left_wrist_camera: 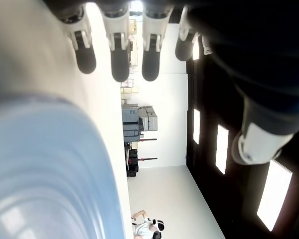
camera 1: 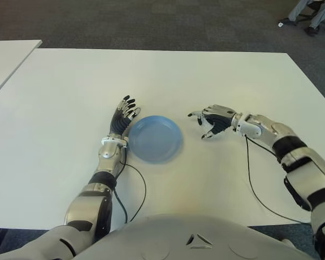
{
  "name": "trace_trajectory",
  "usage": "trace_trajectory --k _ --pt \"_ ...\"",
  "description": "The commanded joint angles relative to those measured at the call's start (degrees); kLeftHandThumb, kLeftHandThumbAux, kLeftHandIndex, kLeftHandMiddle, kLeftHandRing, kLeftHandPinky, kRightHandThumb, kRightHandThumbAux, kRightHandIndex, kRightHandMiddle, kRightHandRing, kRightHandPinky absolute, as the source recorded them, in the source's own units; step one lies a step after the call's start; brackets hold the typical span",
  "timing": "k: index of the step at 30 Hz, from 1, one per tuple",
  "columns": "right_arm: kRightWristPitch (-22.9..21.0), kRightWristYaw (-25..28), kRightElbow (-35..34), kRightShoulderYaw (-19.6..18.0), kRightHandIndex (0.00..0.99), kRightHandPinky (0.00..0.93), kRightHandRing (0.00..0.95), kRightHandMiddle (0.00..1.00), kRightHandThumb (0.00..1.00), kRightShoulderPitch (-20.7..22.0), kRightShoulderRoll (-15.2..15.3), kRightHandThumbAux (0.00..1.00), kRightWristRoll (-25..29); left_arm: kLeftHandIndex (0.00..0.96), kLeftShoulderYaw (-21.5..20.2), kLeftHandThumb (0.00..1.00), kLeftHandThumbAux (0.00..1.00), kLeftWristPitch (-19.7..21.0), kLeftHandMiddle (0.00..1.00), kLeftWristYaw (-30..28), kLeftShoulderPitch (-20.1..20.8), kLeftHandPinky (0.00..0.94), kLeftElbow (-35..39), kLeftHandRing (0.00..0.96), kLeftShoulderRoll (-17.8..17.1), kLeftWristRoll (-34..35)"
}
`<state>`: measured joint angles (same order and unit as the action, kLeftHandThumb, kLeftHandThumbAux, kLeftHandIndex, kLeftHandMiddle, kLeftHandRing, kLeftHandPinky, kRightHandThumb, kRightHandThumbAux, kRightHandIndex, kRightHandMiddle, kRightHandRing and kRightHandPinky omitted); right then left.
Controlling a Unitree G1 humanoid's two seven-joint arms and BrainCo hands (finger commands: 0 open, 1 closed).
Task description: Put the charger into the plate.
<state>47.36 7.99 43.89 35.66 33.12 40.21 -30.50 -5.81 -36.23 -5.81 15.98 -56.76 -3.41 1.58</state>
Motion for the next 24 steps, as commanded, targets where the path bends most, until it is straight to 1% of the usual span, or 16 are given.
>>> trace_trajectory --k 1,2,3,5,7,8,9,10,11,12,15,19,22,24 --pt "-4.9 9.8 -15.6 -4.1 0.109 0.504 0.505 0.473 0.946 -10.5 3.7 0.651 8.6 0.018 0.7 0.0 0.595 5.2 0.181 0.8 -4.5 0.18 -5.0 0.18 1.1 -0.9" --pt "-5.9 11.0 -18.4 -4.8 0.109 0.502 0.505 0.473 0.946 -12.1 4.5 0.651 9.7 0.018 0.7 0.0 0.595 5.3 0.181 0.7 -4.4 0.178 -5.1 0.18 1.0 -1.0" --pt "-6.8 12.1 -20.5 -5.4 0.111 0.478 0.484 0.471 0.945 -13.3 5.0 0.652 10.5 0.017 0.8 0.0 0.593 5.3 0.179 0.7 -4.3 0.174 -5.2 0.178 0.9 -1.0" --pt "-8.2 13.9 -23.5 -6.4 0.112 0.457 0.466 0.47 0.945 -15.1 5.6 0.652 11.8 0.017 0.8 0.0 0.591 5.4 0.178 0.6 -4.2 0.17 -5.3 0.176 0.8 -1.1" --pt "-9.6 15.7 -26.0 -7.5 0.109 0.388 0.384 0.464 0.941 -16.4 6.0 0.656 12.7 0.016 0.9 0.0 0.589 5.4 0.176 0.6 -4.2 0.169 -5.4 0.174 0.7 -1.1" --pt "-10.3 16.8 -27.5 -8.1 0.109 0.378 0.373 0.463 0.94 -17.3 6.3 0.656 13.6 0.016 0.9 0.0 0.589 5.3 0.176 0.6 -4.2 0.169 -5.3 0.173 0.7 -1.2" --pt "-10.9 17.7 -28.6 -8.6 0.096 0.339 0.327 0.37 0.782 -18.0 6.4 0.751 14.2 0.015 0.9 0.0 0.589 5.3 0.176 0.7 -4.2 0.169 -5.3 0.173 0.7 -1.2" --pt "-11.6 18.9 -29.8 -9.2 0.091 0.325 0.311 0.337 0.71 -19.0 6.5 0.789 15.4 0.015 0.8 0.0 0.589 5.3 0.176 0.7 -4.2 0.169 -5.3 0.173 0.7 -1.3" --pt "-12.1 19.9 -30.8 -9.8 0.076 0.287 0.266 0.27 0.583 -19.8 6.5 0.847 16.3 0.015 0.7 0.0 0.591 5.4 0.176 0.7 -4.1 0.171 -5.4 0.173 0.6 -1.3" --pt "-12.7 20.7 -31.7 -10.4 0.067 0.262 0.237 0.228 0.494 -20.5 6.5 0.886 17.1 0.015 0.7 0.0 0.592 5.4 0.175 0.7 -4.1 0.172 -5.5 0.173 0.6 -1.3" --pt "-14.2 22.3 -33.4 -11.9 0.049 0.224 0.185 0.157 0.369 -22.4 6.1 0.933 18.2 0.014 0.7 0.0 0.595 5.6 0.174 0.8 -4.0 0.174 -5.7 0.172 0.5 -1.3" --pt "-15.5 23.5 -34.9 -13.5 0.036 0.217 0.155 0.109 0.302 -24.1 5.3 0.95 18.8 0.014 0.6 0.0 0.597 5.7 0.172 1.0 -3.9 0.172 -5.9 0.171 0.3 -1.3" --pt "-16.3 23.7 -35.8 -14.8 0.029 0.217 0.146 0.093 0.302 -25.3 4.7 0.944 19.1 0.013 0.7 0.0 0.598 5.6 0.172 1.1 -3.9 0.171 -6.0 0.171 0.3 -1.4" --pt "-16.7 23.8 -36.4 -15.6 0.021 0.217 0.14 0.085 0.322 -26.0 4.2 0.925 19.3 0.012 0.7 0.0 0.6 5.5 0.171 1.0 -4.0 0.169 -6.0 0.17 0.2 -1.4"
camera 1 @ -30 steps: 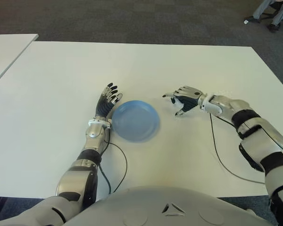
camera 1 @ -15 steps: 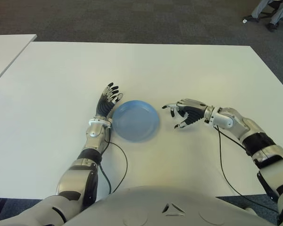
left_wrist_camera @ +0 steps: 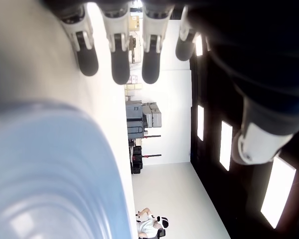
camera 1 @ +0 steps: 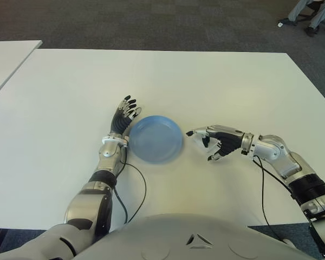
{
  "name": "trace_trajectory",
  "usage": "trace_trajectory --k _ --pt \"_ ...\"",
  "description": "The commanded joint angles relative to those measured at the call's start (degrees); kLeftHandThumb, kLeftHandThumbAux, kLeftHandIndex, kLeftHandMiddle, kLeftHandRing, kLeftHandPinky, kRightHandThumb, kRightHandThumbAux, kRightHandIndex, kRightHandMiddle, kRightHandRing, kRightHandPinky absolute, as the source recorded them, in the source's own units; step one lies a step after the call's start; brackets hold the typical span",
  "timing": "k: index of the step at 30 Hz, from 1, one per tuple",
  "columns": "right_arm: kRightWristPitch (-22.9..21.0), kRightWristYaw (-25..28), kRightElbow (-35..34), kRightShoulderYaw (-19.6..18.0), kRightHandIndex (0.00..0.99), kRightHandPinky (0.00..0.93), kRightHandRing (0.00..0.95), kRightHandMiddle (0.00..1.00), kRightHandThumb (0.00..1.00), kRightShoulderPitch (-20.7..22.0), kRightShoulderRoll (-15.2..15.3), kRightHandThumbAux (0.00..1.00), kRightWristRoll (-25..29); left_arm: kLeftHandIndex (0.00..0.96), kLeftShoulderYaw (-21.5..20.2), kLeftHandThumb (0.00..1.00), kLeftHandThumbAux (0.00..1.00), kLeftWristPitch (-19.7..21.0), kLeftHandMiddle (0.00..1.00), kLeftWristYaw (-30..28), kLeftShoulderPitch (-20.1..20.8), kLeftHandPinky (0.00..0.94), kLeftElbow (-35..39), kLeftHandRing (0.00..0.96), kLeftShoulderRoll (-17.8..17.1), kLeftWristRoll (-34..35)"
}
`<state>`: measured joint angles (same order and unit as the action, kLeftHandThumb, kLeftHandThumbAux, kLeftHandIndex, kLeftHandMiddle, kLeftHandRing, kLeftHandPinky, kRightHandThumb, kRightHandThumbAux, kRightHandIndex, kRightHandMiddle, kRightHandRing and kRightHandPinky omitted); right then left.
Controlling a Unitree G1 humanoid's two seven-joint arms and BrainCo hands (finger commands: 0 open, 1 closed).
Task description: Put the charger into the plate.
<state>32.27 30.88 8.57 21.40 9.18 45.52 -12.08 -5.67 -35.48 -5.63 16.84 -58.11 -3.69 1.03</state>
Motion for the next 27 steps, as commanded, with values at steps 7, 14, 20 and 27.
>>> trace_trajectory --k 7,14,20,27 --pt "-2.1 -1.1 -3.2 -5.1 0.002 0.213 0.141 0.084 0.399 -4.2 -2.8 0.825 0.3 0.01 0.9 0.0 0.596 4.5 0.172 0.9 -5.0 0.17 -4.4 0.17 0.4 -1.3" --pt "-0.2 -6.8 -3.8 -8.4 0.0 0.134 0.117 0.079 0.403 -5.8 -5.2 0.708 -3.4 0.014 0.8 0.0 0.592 4.5 0.174 0.7 -5.2 0.169 -4.4 0.172 0.3 -1.4" --pt "6.1 -12.6 -0.1 -9.4 0.0 0.03 0.103 0.096 0.4 -4.9 -7.3 0.622 -6.9 0.012 0.7 0.0 0.587 4.7 0.165 0.0 -5.1 0.155 -4.6 0.163 0.0 -1.3" --pt "15.6 -20.3 7.0 -9.9 0.006 0.001 0.089 0.136 0.307 -2.4 -8.3 0.538 -12.8 0.004 0.8 0.0 0.583 4.5 0.152 -1.1 -4.7 0.148 -5.5 0.152 -0.3 -1.2"
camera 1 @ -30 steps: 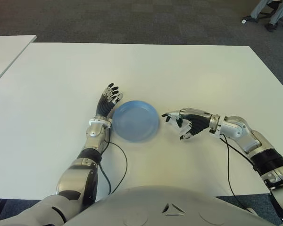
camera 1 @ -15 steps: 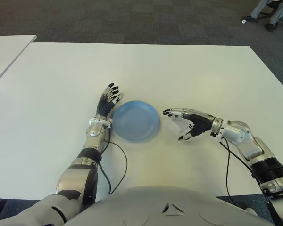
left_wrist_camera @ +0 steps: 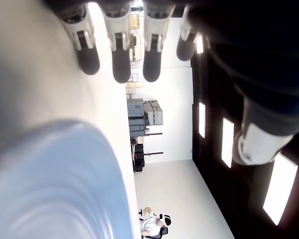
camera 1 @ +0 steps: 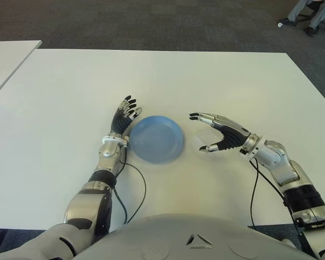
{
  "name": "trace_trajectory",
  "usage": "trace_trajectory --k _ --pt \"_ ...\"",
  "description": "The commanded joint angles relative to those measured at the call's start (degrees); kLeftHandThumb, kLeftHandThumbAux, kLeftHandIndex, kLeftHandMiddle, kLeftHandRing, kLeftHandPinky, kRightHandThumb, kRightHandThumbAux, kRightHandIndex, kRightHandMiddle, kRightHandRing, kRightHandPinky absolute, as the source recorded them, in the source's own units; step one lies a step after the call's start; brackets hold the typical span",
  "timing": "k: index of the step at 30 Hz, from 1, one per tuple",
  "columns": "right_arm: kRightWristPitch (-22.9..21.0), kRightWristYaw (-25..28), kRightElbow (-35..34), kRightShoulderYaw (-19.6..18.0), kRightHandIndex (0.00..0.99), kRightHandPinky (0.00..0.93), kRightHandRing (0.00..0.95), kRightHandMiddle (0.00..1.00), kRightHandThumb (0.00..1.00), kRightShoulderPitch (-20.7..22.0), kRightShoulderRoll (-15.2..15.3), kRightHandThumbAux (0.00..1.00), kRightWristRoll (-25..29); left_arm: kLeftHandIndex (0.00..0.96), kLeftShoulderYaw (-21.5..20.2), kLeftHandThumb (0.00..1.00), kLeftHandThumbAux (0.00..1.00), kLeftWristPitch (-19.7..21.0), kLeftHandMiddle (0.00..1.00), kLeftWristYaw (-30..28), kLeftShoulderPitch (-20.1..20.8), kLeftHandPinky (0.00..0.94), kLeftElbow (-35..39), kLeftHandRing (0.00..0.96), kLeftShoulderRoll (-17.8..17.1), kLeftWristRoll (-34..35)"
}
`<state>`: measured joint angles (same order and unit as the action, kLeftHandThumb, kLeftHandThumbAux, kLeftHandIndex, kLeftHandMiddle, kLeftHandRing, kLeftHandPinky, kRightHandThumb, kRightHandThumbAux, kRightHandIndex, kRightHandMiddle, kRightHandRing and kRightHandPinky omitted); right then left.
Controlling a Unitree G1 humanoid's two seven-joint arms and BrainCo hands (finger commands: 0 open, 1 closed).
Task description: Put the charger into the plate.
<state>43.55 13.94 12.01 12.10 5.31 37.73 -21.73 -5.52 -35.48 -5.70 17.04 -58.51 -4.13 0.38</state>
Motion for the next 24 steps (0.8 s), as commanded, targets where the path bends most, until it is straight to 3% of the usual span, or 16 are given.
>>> trace_trajectory --k 1,15,24 --pt "5.2 -4.1 4.3 -0.6 0.008 0.001 0.086 0.139 0.294 1.7 -0.6 0.531 -3.7 0.002 0.7 0.0 0.582 4.5 0.151 -1.1 -4.8 0.149 -5.2 0.151 0.1 -0.6" --pt "11.9 -10.6 9.1 -1.3 0.021 0.0 0.07 0.141 0.261 3.5 -0.7 0.457 -7.9 0.0 0.8 0.01 0.584 4.4 0.141 -1.7 -4.8 0.137 -5.6 0.143 -0.1 -0.6" --pt "8.7 -14.5 7.4 -3.1 0.02 0.0 0.016 0.075 0.279 2.9 -0.6 0.421 -12.5 0.002 0.9 0.025 0.584 4.6 0.125 -2.5 -4.7 0.126 -5.8 0.126 -0.4 -0.7"
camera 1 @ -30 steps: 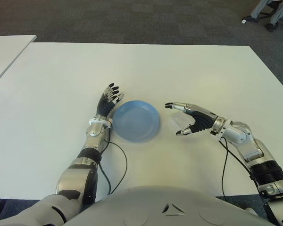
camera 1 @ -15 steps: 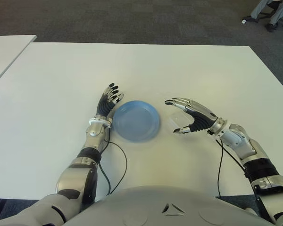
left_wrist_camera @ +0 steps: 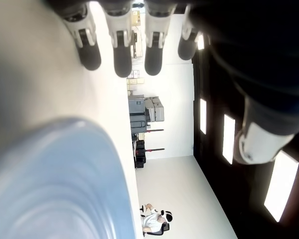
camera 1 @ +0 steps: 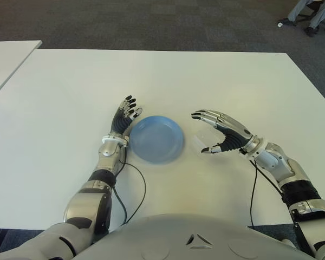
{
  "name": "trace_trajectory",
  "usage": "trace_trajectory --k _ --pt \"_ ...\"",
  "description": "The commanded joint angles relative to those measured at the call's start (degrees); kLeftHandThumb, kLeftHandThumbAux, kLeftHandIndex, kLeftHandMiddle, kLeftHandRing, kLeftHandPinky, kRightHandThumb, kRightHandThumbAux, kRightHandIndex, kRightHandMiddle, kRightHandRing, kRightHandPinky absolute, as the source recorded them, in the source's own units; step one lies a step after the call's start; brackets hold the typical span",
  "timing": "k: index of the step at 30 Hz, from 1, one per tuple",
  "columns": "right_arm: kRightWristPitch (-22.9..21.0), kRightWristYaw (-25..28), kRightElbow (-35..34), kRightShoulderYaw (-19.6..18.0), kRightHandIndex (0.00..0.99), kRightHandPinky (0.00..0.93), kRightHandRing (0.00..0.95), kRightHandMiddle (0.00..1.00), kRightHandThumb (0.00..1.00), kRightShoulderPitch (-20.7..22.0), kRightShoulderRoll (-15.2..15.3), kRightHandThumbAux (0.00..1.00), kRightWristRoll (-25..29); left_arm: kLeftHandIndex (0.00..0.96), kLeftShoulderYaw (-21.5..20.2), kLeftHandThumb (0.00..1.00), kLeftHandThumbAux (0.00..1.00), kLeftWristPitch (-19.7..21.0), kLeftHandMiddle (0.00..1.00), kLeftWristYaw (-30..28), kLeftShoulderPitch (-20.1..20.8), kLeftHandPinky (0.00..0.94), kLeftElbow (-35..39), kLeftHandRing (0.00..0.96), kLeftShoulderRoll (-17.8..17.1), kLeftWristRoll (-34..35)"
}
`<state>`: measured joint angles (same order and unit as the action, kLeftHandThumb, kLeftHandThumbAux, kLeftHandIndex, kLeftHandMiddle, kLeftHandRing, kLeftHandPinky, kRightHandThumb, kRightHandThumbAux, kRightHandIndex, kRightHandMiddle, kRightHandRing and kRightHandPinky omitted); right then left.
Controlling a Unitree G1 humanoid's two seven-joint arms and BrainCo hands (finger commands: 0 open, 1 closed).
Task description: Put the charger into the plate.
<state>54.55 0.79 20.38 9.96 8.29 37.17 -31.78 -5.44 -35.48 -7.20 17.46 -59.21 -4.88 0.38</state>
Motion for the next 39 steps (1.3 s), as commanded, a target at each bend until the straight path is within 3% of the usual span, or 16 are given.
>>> trace_trajectory --k 1,3,7,9,15,19,28,39 --pt "-3.0 -1.6 -1.5 -1.2 0.016 0.0 0.01 0.055 0.288 -0.5 0.0 0.409 -2.8 0.003 0.8 0.027 0.582 4.5 0.124 -1.0 -5.2 0.128 -5.0 0.125 0.4 -0.7" --pt "-5.7 -1.4 -4.2 -2.1 0.009 0.0 0.005 0.031 0.302 -2.6 0.3 0.389 -3.5 0.004 0.9 0.03 0.58 4.3 0.125 -0.7 -5.2 0.129 -5.0 0.125 0.3 -0.9" --pt "-17.0 -0.3 -16.3 -5.1 0.001 0.0 0.0 0.006 0.334 -12.3 -1.6 0.322 -7.4 0.007 1.0 0.028 0.578 4.3 0.131 -0.3 -5.3 0.126 -5.1 0.129 0.2 -1.1" --pt "-20.8 -0.2 -19.9 -5.7 0.0 0.0 0.0 0.003 0.339 -15.1 -2.7 0.299 -8.5 0.008 1.1 0.026 0.577 4.3 0.132 -0.3 -5.3 0.125 -5.2 0.13 0.2 -1.2" --pt "-36.6 -0.6 -31.0 -5.2 0.0 0.0 0.0 0.0 0.322 -24.8 -10.8 0.226 -14.6 0.004 1.1 0.026 0.576 4.5 0.132 -0.1 -5.0 0.129 -5.5 0.13 0.2 -1.3" --pt "-43.3 -2.5 -33.8 -3.9 0.0 0.0 0.0 0.0 0.318 -27.3 -15.1 0.19 -19.1 0.003 1.0 0.02 0.579 4.5 0.136 0.2 -4.9 0.15 -5.7 0.138 0.3 -1.3" --pt "-50.9 -6.6 -35.8 -1.8 0.0 0.0 0.0 0.0 0.35 -29.2 -20.4 0.168 -23.6 0.012 0.8 0.001 0.601 4.2 0.148 0.9 -4.7 0.145 -5.9 0.148 0.7 -1.1" --pt "-52.6 -19.3 -34.5 2.9 0.0 0.0 0.0 0.0 0.343 -34.1 -25.7 0.191 -25.7 0.021 -0.9 0.0 0.615 4.5 0.149 1.2 -4.4 0.129 -5.6 0.145 1.2 0.4"
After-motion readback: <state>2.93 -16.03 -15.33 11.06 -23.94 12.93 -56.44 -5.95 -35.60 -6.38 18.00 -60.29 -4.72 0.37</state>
